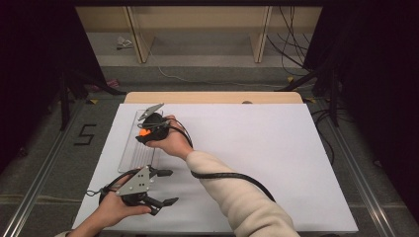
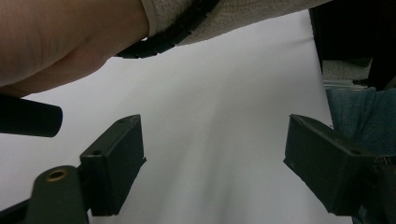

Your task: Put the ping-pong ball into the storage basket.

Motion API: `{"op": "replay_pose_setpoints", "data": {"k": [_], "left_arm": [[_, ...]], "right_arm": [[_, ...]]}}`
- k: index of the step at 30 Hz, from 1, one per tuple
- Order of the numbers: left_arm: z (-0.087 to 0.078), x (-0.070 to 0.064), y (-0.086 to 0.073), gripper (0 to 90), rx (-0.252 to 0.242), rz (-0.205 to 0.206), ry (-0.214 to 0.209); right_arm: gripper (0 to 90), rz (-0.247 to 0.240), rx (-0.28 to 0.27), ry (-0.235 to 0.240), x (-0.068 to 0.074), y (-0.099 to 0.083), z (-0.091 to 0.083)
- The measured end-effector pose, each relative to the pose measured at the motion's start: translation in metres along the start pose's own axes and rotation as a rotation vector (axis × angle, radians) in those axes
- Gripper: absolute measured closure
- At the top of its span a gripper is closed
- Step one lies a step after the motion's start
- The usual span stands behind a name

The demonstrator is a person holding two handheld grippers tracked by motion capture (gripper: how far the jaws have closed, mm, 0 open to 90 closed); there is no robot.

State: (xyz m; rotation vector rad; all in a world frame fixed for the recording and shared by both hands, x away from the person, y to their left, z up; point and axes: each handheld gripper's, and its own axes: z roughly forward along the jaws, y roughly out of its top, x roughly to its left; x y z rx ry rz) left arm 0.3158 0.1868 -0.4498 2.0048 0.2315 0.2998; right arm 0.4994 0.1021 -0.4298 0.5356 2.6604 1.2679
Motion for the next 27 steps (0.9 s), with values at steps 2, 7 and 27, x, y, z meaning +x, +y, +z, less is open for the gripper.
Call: {"op": "replay_pose_setpoints", "data": {"k": [2, 7, 27], "left_arm": [[0.0, 0.0, 0.0, 19.3, 0.0, 0.0, 0.0], [0.0, 0.0, 0.0, 19.3, 0.0, -0.001, -0.001], [0.0004, -0.0003, -0.0001, 19.3, 0.001, -0.001, -0.002]], "right_arm": [[51.1, -0.002, 0.002, 0.001, -0.0001, -0.0003, 0.0003], [51.0, 0.003, 0.007, 0.004, -0.0003, -0.0021, 0.0017], [51.0, 0.002, 0.027, 0.01, 0.0008, -0.0058, 0.0065]]}}
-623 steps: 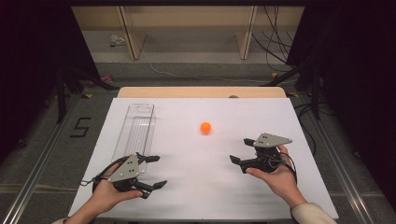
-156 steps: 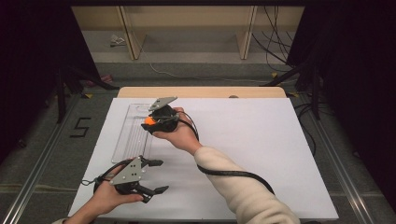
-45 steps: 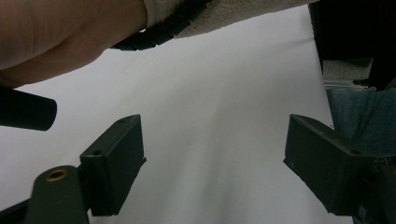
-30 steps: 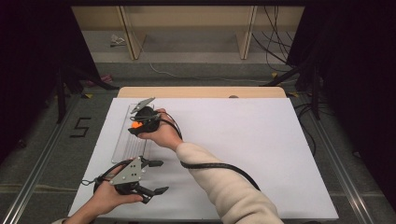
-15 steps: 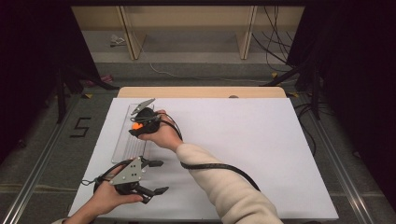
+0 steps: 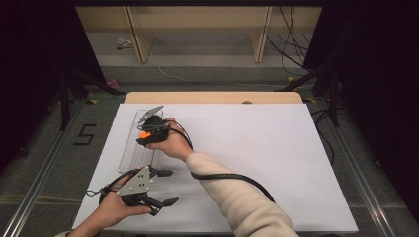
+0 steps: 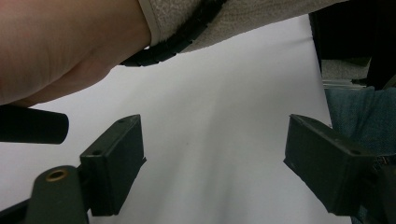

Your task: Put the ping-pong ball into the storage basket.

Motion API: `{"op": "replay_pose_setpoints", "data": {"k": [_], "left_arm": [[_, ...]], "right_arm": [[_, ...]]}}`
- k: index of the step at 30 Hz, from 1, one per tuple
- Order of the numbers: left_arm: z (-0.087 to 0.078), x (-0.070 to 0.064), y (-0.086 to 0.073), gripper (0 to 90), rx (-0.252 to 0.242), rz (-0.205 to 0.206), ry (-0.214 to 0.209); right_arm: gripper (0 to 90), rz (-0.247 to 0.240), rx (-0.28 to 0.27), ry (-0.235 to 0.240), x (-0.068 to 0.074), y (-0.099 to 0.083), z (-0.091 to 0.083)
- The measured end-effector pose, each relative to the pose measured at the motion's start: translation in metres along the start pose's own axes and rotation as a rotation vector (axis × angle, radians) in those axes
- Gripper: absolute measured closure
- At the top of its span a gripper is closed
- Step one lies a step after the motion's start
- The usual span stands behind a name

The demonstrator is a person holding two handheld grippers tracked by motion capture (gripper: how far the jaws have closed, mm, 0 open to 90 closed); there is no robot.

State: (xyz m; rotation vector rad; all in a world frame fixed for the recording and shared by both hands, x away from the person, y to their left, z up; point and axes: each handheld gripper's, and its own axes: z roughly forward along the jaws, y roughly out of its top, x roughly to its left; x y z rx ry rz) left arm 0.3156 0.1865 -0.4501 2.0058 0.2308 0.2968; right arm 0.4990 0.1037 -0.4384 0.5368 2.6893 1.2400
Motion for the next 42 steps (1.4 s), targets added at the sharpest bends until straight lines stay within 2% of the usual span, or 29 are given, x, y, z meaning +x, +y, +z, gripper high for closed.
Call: {"op": "replay_pose_setpoints", "data": {"k": [23, 26, 28, 31, 35, 42], "left_arm": [[0.0, -0.001, 0.0, 19.3, 0.002, 0.004, -0.001], [0.0, 0.0, 0.0, 19.3, 0.002, 0.003, -0.001], [0.001, -0.001, 0.0, 19.3, 0.003, 0.002, -0.003], [0.001, -0.001, 0.0, 19.2, 0.003, 0.003, -0.003], [0.001, -0.001, 0.0, 19.2, 0.003, 0.003, -0.003], [0.001, 0.0, 0.0, 19.2, 0.005, 0.003, -0.002]], "right_arm": [[49.6, -0.001, 0.015, 0.009, 0.001, -0.005, 0.004], [46.6, -0.001, 0.01, 0.012, 0.001, -0.005, 0.004], [38.5, 0.008, -0.007, 0.011, 0.001, -0.004, 0.002], [34.9, 0.012, -0.018, 0.007, 0.001, -0.004, 0.0], [25.0, 0.013, -0.053, 0.004, 0.0, -0.001, -0.007], [19.2, 0.016, -0.091, 0.018, 0.001, 0.001, -0.014]]}}
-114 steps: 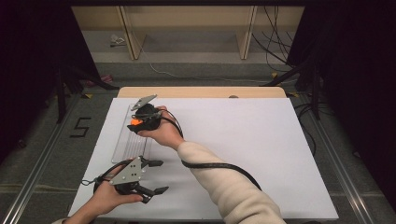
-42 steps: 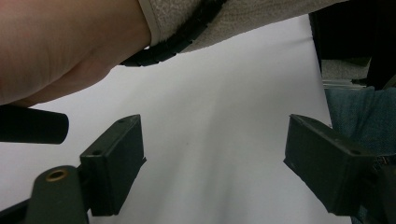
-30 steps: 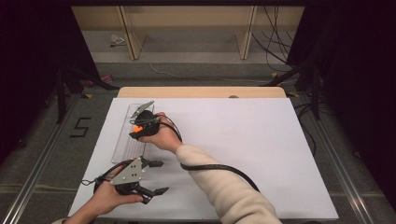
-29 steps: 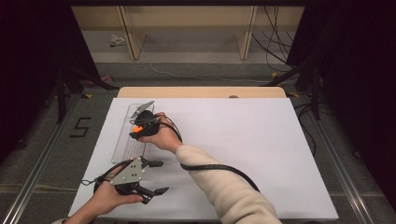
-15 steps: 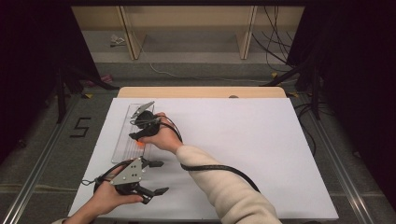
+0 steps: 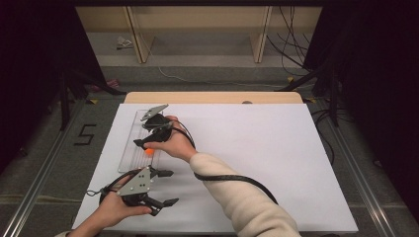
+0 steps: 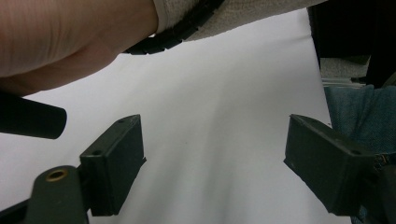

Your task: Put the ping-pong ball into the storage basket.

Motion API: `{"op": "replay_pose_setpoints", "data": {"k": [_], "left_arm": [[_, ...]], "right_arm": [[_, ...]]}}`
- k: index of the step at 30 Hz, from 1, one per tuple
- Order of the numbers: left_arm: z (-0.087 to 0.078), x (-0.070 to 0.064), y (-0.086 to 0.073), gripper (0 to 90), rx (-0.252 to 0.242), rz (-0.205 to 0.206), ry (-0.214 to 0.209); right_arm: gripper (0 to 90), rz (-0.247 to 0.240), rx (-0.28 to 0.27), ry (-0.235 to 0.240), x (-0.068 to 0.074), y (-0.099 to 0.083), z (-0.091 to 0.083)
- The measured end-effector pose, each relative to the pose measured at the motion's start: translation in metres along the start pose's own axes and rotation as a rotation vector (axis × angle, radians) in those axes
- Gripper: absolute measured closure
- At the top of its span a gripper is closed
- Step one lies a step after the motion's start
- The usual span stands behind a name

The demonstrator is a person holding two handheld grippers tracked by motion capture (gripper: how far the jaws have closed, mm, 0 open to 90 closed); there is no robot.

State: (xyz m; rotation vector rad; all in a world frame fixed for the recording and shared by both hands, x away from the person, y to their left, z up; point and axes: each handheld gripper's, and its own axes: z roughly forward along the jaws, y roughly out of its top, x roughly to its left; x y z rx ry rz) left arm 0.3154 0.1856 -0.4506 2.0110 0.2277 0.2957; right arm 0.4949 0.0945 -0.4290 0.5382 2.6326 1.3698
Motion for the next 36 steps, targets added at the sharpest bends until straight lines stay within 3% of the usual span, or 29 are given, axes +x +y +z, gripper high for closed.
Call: {"op": "replay_pose_setpoints", "data": {"k": [16, 36], "left_arm": [[0.0, 0.0, 0.0, 19.3, -0.001, -0.001, 0.002], [0.0, 0.0, 0.0, 19.4, 0.0, -0.002, 0.005]], "right_arm": [[16.6, -0.005, -0.012, -0.025, -0.001, -0.002, -0.019], [16.5, 0.033, -0.021, -0.067, -0.015, -0.023, -0.056]]}}
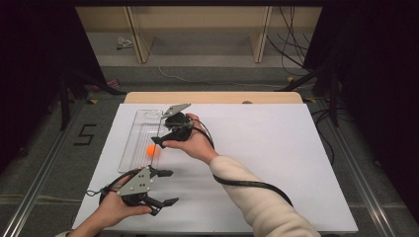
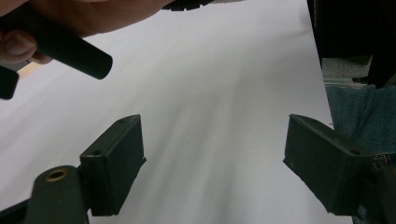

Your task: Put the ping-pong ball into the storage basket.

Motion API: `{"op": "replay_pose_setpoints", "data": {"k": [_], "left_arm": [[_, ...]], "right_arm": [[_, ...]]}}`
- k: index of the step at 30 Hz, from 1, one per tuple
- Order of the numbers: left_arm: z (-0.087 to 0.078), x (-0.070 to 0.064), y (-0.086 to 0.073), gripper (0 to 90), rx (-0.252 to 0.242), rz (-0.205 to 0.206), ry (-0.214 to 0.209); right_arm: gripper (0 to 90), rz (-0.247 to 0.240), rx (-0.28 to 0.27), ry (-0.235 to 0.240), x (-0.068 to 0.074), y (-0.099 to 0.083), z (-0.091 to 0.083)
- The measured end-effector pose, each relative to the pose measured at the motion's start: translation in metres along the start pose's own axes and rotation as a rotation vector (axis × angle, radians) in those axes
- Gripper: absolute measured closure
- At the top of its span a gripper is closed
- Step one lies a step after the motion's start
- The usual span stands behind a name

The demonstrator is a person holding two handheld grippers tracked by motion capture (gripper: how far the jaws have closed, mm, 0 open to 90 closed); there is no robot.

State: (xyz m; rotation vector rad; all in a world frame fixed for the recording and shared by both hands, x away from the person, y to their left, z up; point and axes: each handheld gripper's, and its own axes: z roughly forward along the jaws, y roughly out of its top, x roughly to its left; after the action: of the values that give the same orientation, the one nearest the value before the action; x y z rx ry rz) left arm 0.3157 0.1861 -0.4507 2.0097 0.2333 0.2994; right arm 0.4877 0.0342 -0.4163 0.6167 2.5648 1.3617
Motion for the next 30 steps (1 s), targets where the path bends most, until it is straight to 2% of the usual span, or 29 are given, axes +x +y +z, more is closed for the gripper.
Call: {"op": "replay_pose_setpoints", "data": {"k": [14, 30], "left_arm": [[0.0, 0.0, 0.0, 19.5, 0.0, -0.001, 0.003], [-0.001, 0.0, 0.0, 19.6, 0.004, -0.001, 0.007]], "right_arm": [[16.5, 0.017, -0.01, -0.033, -0.009, -0.016, -0.031], [16.5, 0.075, -0.04, -0.097, -0.027, -0.045, -0.082]]}}
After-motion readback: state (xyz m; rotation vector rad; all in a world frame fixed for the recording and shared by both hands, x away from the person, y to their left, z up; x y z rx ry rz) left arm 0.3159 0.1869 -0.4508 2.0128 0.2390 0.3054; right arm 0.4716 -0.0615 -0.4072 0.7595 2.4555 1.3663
